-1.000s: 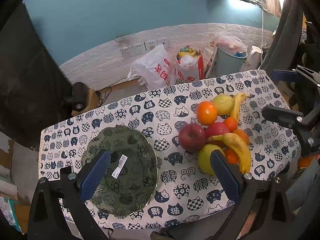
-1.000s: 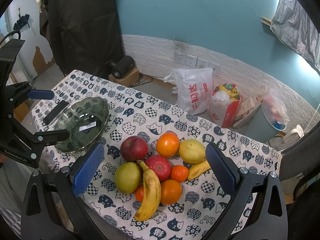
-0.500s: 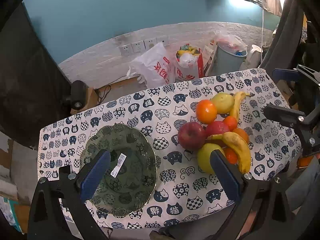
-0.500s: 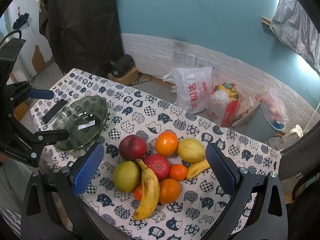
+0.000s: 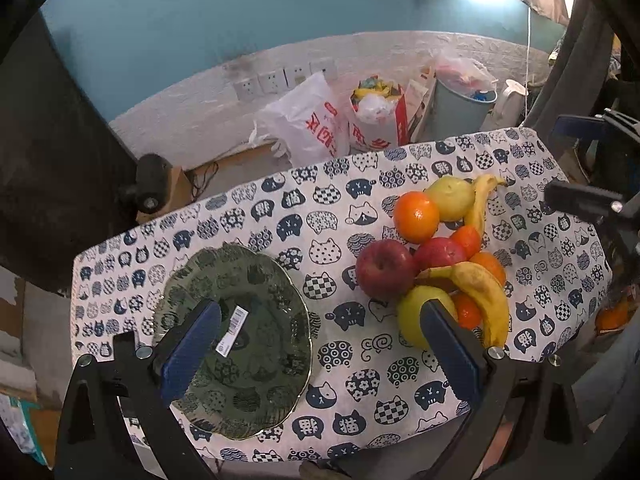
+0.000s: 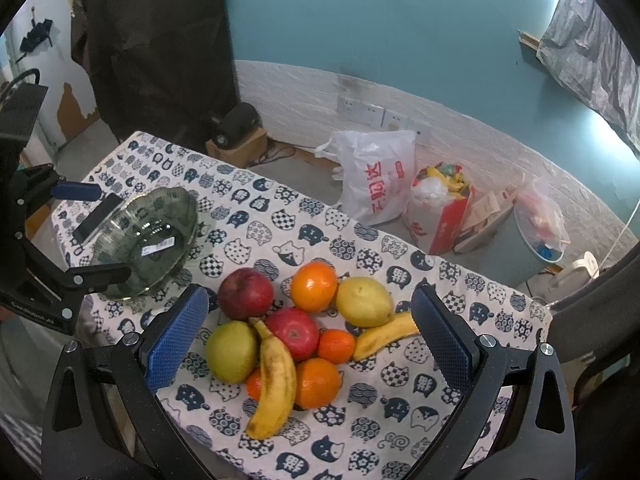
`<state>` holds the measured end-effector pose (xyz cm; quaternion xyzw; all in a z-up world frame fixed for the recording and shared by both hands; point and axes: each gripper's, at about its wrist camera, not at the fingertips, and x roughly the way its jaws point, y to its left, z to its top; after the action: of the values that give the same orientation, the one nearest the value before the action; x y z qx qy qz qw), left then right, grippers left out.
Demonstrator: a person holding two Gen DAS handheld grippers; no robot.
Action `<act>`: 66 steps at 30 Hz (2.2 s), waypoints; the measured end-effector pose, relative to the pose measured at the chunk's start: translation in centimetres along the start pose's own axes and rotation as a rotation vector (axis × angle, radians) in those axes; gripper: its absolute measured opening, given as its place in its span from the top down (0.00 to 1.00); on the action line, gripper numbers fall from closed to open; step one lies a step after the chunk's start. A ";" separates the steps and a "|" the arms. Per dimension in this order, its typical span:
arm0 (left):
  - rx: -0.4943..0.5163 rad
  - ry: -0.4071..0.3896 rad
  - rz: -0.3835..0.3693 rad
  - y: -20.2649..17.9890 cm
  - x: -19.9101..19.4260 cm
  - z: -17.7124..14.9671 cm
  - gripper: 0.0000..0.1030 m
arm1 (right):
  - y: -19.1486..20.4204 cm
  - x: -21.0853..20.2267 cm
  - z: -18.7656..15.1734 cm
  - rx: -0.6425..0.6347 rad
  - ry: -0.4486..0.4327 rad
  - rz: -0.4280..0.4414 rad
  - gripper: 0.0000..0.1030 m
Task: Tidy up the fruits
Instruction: 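Grasp the red apple with the left tool while the right tool grasps the yellow pear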
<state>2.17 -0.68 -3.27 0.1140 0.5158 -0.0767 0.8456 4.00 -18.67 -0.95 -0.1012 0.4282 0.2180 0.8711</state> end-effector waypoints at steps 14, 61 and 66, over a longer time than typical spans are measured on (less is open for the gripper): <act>-0.013 0.068 -0.028 -0.2 5.2 3.8 0.02 | -6.2 4.1 0.6 0.054 0.131 -0.010 0.03; -0.107 0.354 -0.327 -3.5 19.4 4.4 0.29 | -7.9 20.7 -3.5 -0.105 0.483 0.017 0.11; -0.097 0.340 -0.324 -3.8 19.2 4.3 0.29 | -7.5 22.0 -3.6 -0.116 0.492 0.030 0.15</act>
<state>13.64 -5.74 -18.95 0.0001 0.6654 -0.1661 0.7278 16.82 -20.16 -20.57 -0.1946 0.6155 0.2239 0.7302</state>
